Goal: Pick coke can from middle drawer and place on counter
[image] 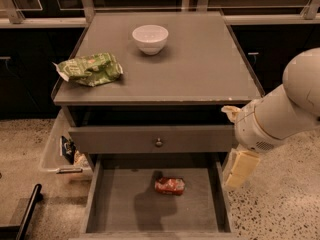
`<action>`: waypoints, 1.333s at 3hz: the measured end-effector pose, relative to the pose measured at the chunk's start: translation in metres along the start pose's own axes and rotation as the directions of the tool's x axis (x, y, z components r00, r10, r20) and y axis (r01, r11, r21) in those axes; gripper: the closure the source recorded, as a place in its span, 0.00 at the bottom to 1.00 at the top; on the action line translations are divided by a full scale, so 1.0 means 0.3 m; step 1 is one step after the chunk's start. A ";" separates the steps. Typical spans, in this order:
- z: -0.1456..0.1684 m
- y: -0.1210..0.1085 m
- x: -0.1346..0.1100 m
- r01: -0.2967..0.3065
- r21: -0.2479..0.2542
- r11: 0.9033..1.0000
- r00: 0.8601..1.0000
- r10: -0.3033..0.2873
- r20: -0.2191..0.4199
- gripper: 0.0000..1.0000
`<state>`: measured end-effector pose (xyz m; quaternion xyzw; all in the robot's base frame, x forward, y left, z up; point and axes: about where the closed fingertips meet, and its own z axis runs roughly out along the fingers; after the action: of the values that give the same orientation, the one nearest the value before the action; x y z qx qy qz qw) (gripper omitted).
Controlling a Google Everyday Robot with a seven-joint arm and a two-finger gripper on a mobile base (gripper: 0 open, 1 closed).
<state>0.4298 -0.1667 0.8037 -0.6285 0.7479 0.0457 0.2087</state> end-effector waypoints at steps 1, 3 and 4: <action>0.152 0.000 0.064 -0.037 -0.047 0.998 0.999 0.037 -0.002 0.00; 0.535 -0.008 0.230 -0.040 -0.100 0.994 0.999 0.042 0.013 0.00; 0.765 0.053 0.285 -0.009 -0.122 0.993 0.996 0.020 0.087 0.00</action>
Offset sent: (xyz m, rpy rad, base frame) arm 0.0479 -0.0179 -0.1997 0.0286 0.1253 -0.0196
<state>0.4625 -0.1663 0.5603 -0.6320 0.7383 0.1200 0.2024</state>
